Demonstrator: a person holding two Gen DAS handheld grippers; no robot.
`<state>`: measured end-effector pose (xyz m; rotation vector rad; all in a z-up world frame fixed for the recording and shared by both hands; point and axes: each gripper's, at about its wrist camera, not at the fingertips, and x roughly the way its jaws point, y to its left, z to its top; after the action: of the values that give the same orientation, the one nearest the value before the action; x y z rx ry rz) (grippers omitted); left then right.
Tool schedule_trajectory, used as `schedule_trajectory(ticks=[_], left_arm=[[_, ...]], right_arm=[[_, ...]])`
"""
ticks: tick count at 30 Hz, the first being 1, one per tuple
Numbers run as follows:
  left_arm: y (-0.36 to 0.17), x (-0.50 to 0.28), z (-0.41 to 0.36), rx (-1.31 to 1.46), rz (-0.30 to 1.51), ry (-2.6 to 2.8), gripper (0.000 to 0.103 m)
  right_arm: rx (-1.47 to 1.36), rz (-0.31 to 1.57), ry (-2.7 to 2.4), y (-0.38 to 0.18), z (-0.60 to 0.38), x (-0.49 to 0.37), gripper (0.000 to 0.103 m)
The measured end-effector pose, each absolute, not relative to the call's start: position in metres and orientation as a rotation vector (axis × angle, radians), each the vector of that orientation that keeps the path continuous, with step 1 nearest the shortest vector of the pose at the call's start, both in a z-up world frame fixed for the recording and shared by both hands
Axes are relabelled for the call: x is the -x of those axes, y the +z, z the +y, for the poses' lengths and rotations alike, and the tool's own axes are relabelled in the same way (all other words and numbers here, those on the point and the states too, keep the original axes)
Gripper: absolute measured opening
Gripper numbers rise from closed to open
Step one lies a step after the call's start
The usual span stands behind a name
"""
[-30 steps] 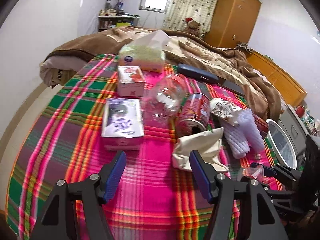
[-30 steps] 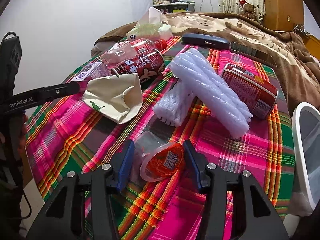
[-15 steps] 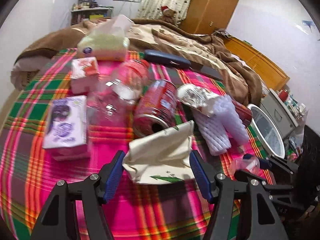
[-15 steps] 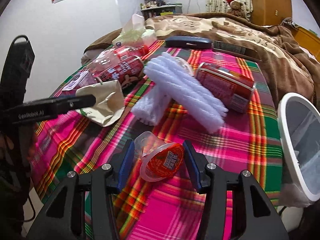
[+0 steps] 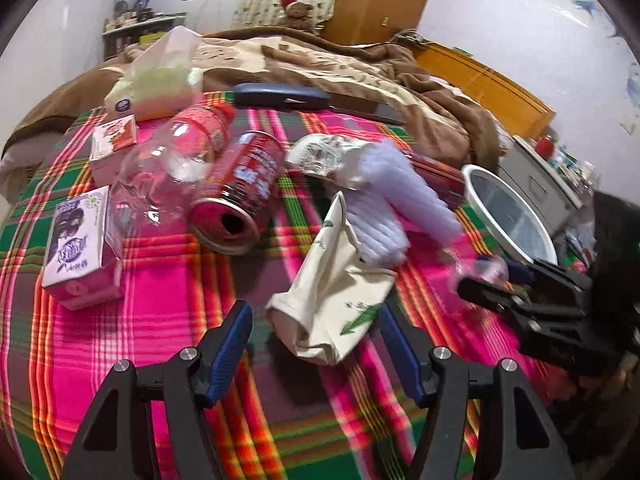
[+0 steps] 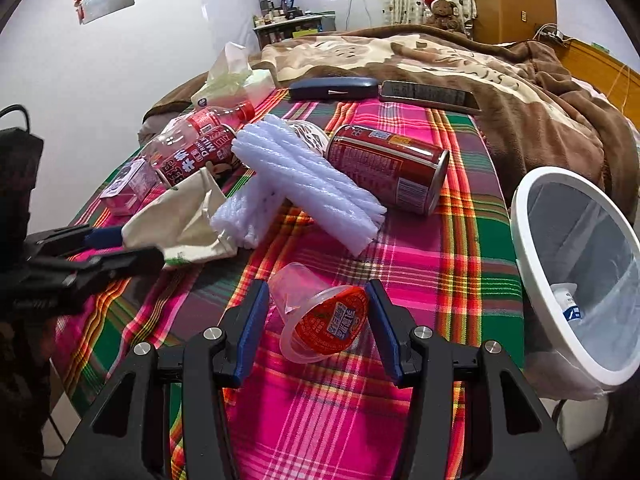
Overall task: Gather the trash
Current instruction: 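Grasp the orange-labelled jelly cup with the right tool while the left tool grasps the cream paper bag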
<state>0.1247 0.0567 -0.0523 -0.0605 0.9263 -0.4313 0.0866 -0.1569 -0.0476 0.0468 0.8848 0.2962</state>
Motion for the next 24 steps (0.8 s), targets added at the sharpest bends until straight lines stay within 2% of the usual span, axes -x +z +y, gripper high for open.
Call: schedule_trajectory(ticks=[15, 17, 20, 22, 24], left_arm=[[-0.066, -0.141, 0.041, 0.014, 0.981, -0.455, 0.066], [-0.066, -0.140, 0.040, 0.035, 0.981, -0.458, 0.062], [-0.065, -0.137, 0.039, 0.065, 0.982, -0.466, 0.052], [-0.065, -0.136, 0.037, 0.058, 0.985, -0.456, 0.040], [-0.065, -0.134, 0.036, 0.062, 0.982, -0.459, 0.038]], right_arm=[[-0.049, 0.874, 0.299, -0.047, -0.161, -0.082, 0.051], [-0.051, 0.874, 0.301, -0.047, -0.161, -0.081, 0.051], [-0.053, 0.870, 0.303, -0.047, -0.162, -0.079, 0.051], [-0.055, 0.869, 0.301, -0.047, -0.164, -0.078, 0.051], [-0.062, 0.868, 0.299, -0.047, -0.167, -0.078, 0.051]])
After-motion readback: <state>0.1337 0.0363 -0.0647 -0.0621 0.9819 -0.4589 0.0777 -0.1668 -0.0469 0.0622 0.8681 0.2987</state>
